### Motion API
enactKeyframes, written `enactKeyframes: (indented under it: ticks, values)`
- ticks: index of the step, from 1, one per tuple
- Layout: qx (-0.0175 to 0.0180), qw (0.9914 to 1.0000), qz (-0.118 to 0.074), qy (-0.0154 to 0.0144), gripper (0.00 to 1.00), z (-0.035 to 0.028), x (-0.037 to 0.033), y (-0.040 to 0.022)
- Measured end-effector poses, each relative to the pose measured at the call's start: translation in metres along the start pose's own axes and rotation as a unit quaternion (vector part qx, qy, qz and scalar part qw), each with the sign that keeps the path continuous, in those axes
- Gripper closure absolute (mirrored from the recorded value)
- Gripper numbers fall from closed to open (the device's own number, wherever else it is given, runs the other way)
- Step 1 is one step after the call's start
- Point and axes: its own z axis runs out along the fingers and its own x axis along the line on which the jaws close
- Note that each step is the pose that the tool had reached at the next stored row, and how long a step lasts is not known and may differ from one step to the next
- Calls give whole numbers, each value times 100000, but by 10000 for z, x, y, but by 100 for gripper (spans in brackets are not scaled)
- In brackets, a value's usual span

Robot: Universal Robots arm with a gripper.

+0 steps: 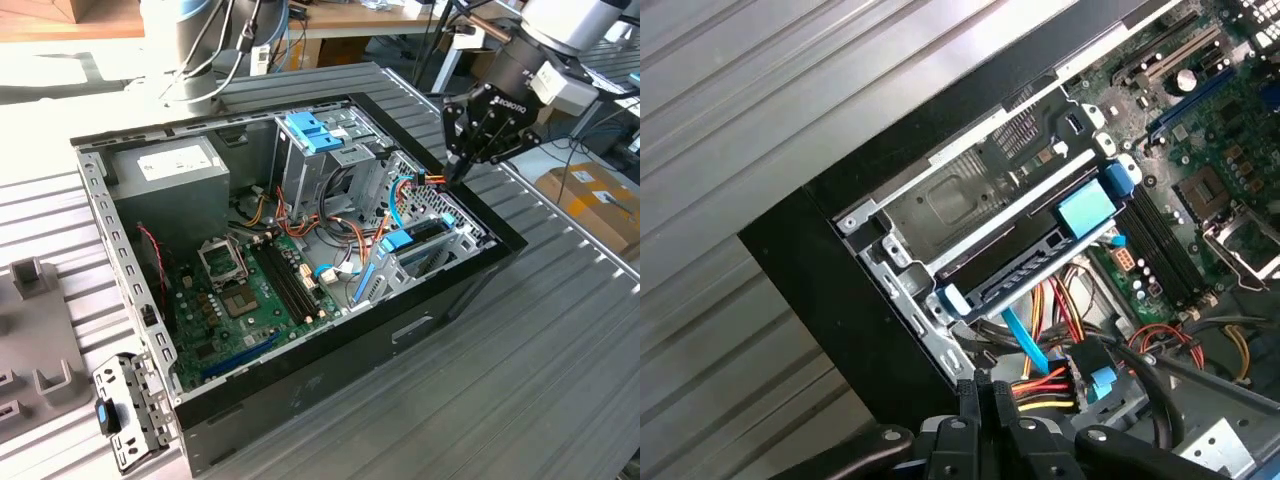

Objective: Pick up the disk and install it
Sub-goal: 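Insert the first disk wire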

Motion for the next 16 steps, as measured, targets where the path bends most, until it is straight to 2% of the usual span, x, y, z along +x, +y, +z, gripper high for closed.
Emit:
enactKeyframes:
  ticks: [3, 4, 5, 6, 11, 16]
  values:
    - [-1, 100000, -4, 1, 83, 7, -34, 66]
    - [1, 100000, -4, 1, 83, 23, -101, 202]
    - [-3, 100000, -4, 3, 83, 107, -188, 333]
    - [-7, 100000, 10, 6, 83, 177, -213, 367]
    - [18, 100000, 29, -13, 83, 192, -266, 435]
    - [20, 100000, 24, -15, 83, 193, -270, 440]
